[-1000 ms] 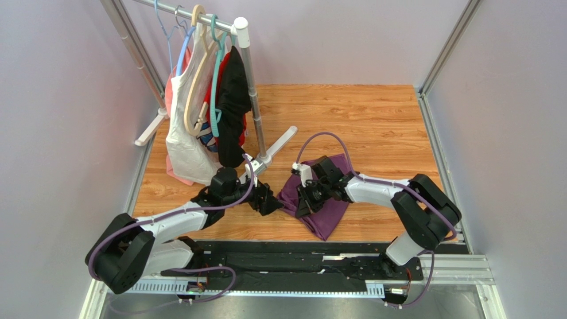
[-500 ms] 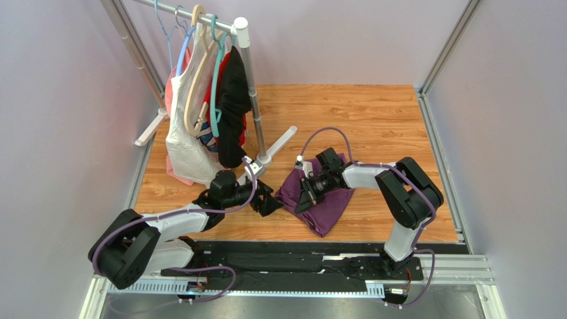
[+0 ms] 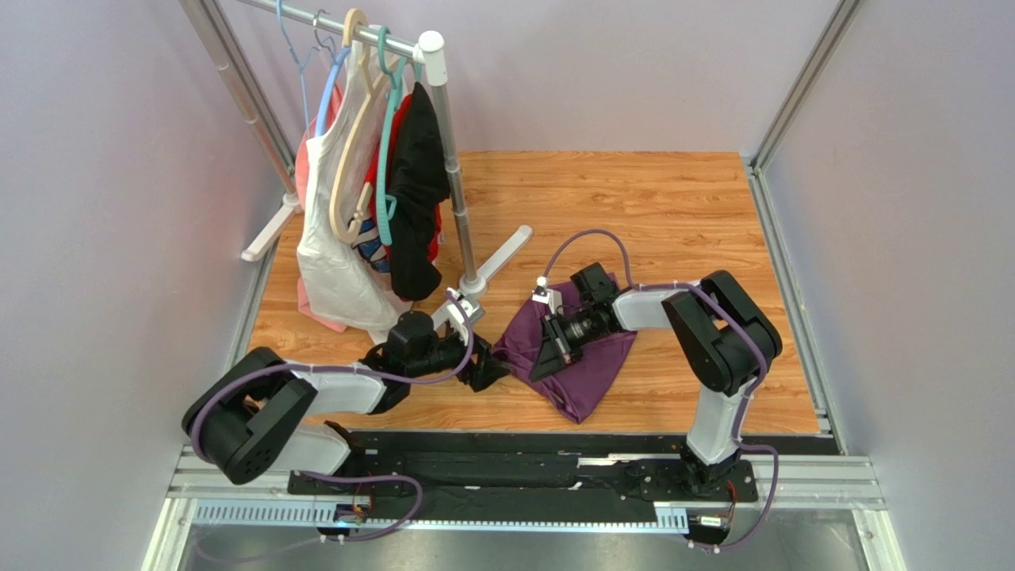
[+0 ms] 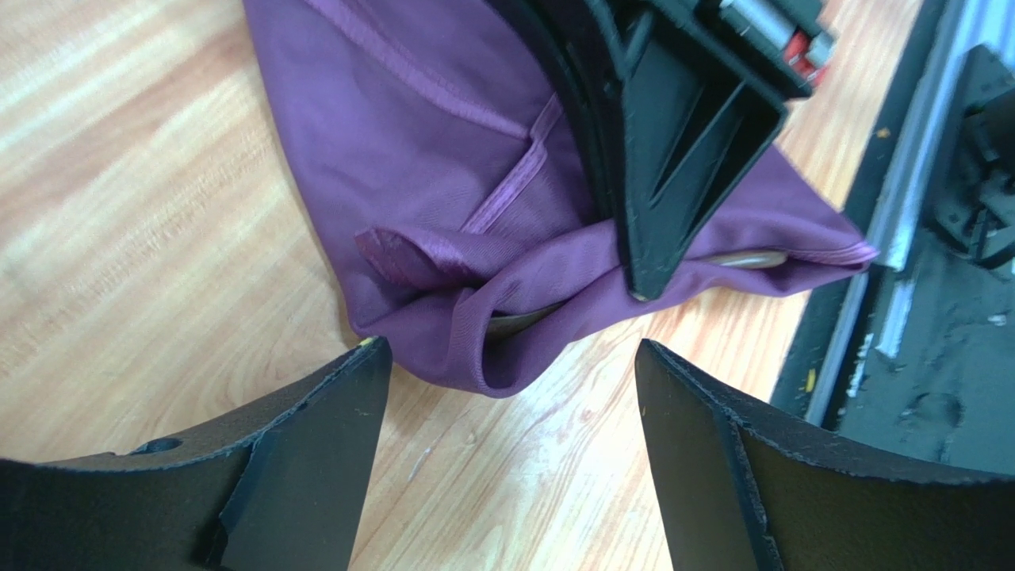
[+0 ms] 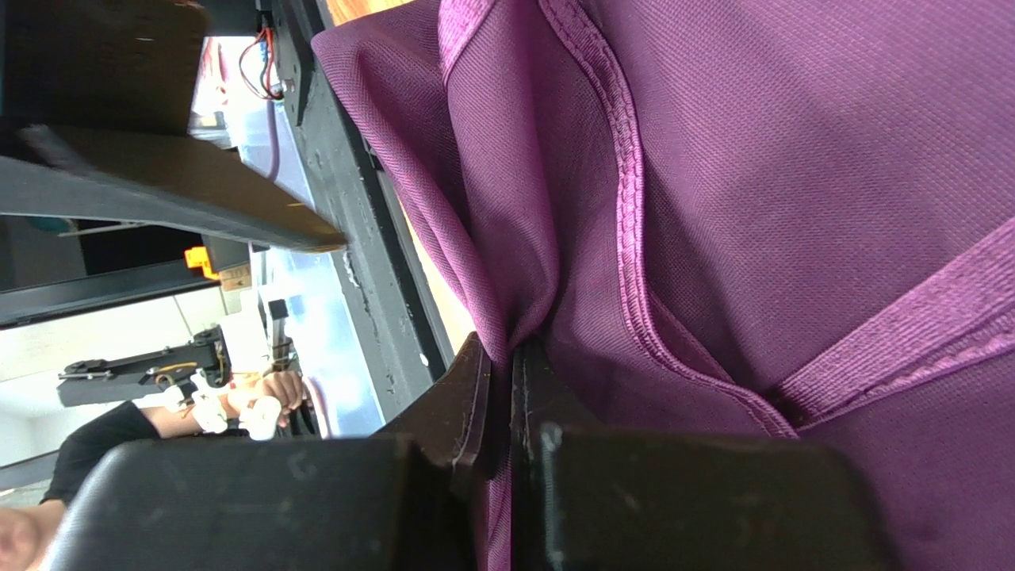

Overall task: Fold the napkin, place the utensils inside, and roll it up
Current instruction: Roll the napkin with the utensil

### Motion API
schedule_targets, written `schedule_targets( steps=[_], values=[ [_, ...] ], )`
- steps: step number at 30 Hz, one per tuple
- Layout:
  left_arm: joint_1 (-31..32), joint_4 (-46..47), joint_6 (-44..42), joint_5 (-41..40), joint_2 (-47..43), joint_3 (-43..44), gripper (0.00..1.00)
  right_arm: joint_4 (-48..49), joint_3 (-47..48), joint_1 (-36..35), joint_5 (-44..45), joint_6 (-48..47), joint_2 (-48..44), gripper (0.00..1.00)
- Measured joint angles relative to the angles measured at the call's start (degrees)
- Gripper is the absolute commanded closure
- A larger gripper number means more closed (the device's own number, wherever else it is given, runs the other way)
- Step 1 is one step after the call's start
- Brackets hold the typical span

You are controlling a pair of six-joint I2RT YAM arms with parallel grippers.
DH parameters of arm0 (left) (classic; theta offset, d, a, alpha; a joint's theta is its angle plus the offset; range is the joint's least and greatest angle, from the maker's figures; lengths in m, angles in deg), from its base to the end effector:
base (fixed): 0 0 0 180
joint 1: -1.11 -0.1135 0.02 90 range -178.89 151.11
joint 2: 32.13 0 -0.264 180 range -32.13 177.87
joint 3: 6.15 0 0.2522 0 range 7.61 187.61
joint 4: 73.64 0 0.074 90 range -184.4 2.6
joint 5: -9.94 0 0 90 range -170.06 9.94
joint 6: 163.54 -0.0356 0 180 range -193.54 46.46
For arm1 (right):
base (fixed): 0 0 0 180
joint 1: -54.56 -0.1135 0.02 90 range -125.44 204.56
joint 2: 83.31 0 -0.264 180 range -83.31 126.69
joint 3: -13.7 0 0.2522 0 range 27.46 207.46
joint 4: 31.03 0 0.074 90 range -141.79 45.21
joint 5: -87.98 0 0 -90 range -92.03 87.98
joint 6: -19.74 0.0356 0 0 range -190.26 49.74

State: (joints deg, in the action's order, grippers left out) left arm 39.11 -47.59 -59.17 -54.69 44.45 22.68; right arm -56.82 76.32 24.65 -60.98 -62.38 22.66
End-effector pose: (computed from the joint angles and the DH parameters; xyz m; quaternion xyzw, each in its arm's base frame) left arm 0.1694 -0.1517 0.1444 0.2860 0.7650 -0.4047 0.4113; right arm 0.2526 0.1805 0.1079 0.2510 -0.8233 -0.5089 0.0076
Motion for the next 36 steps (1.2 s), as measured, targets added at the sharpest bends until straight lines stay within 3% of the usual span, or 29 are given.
schedule_targets(
  steps=[8,13,19,20,22,23,26,30,36],
  values=[
    [1.0,3.2,-0.7,-3.0,2.7,0.1,0.31,0.1,0.1,0.2,-1.2,0.0,0.8,1.00],
    [1.0,4.2,-0.7,-3.2,4.6,0.6,0.33,0.1,0.3,0.3,-1.3,0.0,0.9,1.00],
    [1.3,5.1,-0.5,-3.0,5.2,0.7,0.53,0.1,0.3,0.4,-1.5,0.0,0.9,1.00],
    [1.3,5.2,-0.3,-2.9,5.6,0.9,0.61,0.1,0.3,0.5,-1.6,0.0,0.9,1.00],
    [1.3,5.2,0.1,-2.8,6.6,1.6,0.69,0.1,0.3,0.5,-1.6,0.0,1.1,1.00],
    [1.3,5.3,0.2,-2.8,7.1,2.1,0.80,0.1,0.3,0.5,-1.6,0.0,1.2,1.00],
    [1.4,5.3,1.1,-2.5,8.1,3.3,0.99,0.1,0.4,0.5,-1.6,0.0,1.5,1.00],
    [1.4,4.4,2.1,-1.9,8.8,4.7,1.00,0.2,0.4,0.5,-1.6,0.1,1.6,0.95],
    [1.4,-4.9,3.2,-1.7,10.4,11.6,1.00,0.2,0.5,0.5,-0.6,0.6,1.6,0.76]
  ],
)
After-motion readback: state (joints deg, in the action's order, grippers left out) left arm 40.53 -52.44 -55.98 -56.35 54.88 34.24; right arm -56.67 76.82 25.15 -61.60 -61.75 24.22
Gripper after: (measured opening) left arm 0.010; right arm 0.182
